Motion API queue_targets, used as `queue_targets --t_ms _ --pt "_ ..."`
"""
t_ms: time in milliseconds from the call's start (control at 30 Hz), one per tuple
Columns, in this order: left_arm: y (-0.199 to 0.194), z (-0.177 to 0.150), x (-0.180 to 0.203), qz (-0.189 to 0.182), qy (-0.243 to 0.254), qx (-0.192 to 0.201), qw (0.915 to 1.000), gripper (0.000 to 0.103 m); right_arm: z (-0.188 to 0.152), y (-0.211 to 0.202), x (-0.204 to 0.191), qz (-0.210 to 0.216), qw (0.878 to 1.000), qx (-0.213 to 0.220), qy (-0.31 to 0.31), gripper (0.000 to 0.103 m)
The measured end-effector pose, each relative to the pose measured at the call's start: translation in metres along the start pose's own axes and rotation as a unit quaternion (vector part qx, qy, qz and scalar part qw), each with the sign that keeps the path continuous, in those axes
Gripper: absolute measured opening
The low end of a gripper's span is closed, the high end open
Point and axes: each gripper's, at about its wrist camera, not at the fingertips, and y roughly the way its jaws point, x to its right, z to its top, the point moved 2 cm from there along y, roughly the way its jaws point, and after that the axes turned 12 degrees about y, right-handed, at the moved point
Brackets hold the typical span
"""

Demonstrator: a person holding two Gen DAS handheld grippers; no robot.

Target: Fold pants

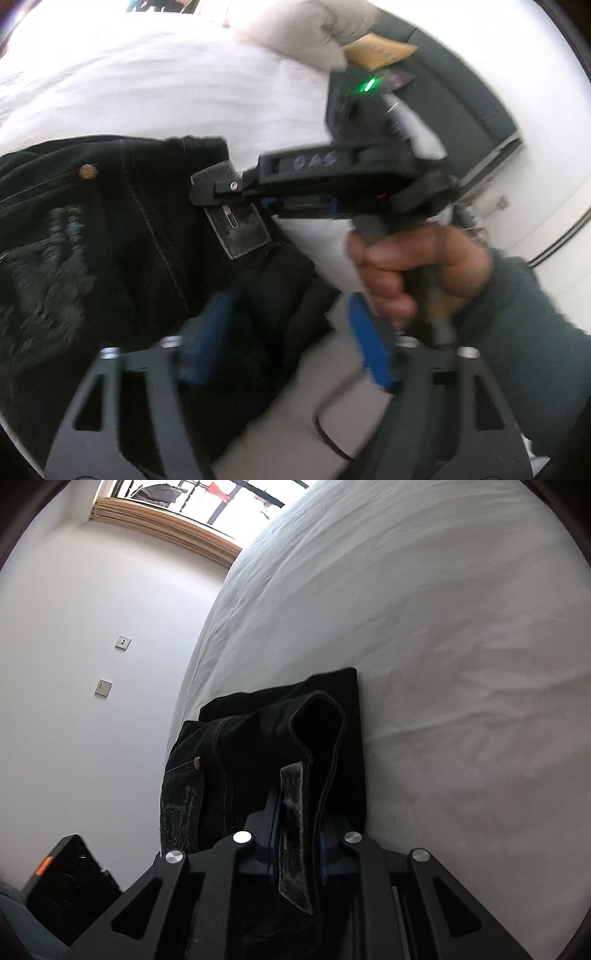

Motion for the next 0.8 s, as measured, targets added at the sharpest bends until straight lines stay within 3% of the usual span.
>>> queue_targets --t_ms 67,100,200,233,300,400,467,600,633,667,700,767,800 --pt "-0.023 -0.007 0.004 -0.012 0.002 0.009 0.9999 0.070 -0.005 -0.005 0.002 0.001 1.000 0.010 0.004 0.021" --pt "-0.032 -0.006 0.002 -0.013 -0.001 0.018 0.9998 0.070 -0.007 -0.009 0.004 0.001 1.000 0.018 0.008 0.030" --pt "-0.060 -0.010 -0.034 0.028 -0.016 0.042 0.9986 0.070 -0.014 -0.027 -0.003 -0.020 0.998 0.048 0.020 0.045" --pt "-0.071 -0.012 -0.053 0.041 -0.033 0.052 0.9973 0.070 -0.017 -0.034 -0.010 -0.041 0.997 0.067 0.014 0.049" --pt "-0.086 -0.016 -0.082 0.066 -0.065 0.063 0.9937 0.070 -0.027 -0.048 -0.019 -0.042 0.995 0.087 0.006 0.061" --pt "-0.096 -0.019 -0.115 0.088 -0.086 0.064 0.9903 0.070 -0.050 -0.067 -0.035 -0.034 0.993 0.113 -0.008 0.062" --pt "-0.094 -0.022 -0.125 0.094 -0.068 0.066 0.9911 0.070 -0.069 -0.073 -0.044 -0.010 0.992 0.124 -0.023 0.062" --pt "-0.073 -0.033 -0.132 0.099 -0.085 0.050 0.9902 0.070 -0.101 -0.063 -0.051 0.014 0.993 0.102 -0.052 0.062" --pt "-0.072 -0.034 -0.131 0.101 -0.084 0.054 0.9899 0.070 -0.106 -0.056 -0.045 -0.001 0.995 0.092 -0.048 0.062" --pt "-0.070 -0.035 -0.129 0.102 -0.079 0.056 0.9901 0.070 -0.110 -0.047 -0.032 -0.035 0.995 0.080 -0.039 0.058" --pt "-0.057 -0.035 -0.130 0.100 -0.073 0.055 0.9907 0.070 -0.113 -0.040 -0.022 -0.050 0.995 0.076 -0.035 0.041" --pt "-0.057 -0.032 -0.127 0.094 -0.070 0.055 0.9916 0.070 -0.118 -0.046 0.004 -0.042 0.994 0.097 -0.021 0.014" --pt "-0.060 -0.033 -0.129 0.089 -0.075 0.059 0.9915 0.070 -0.117 -0.052 0.014 -0.020 0.995 0.099 0.007 0.014"
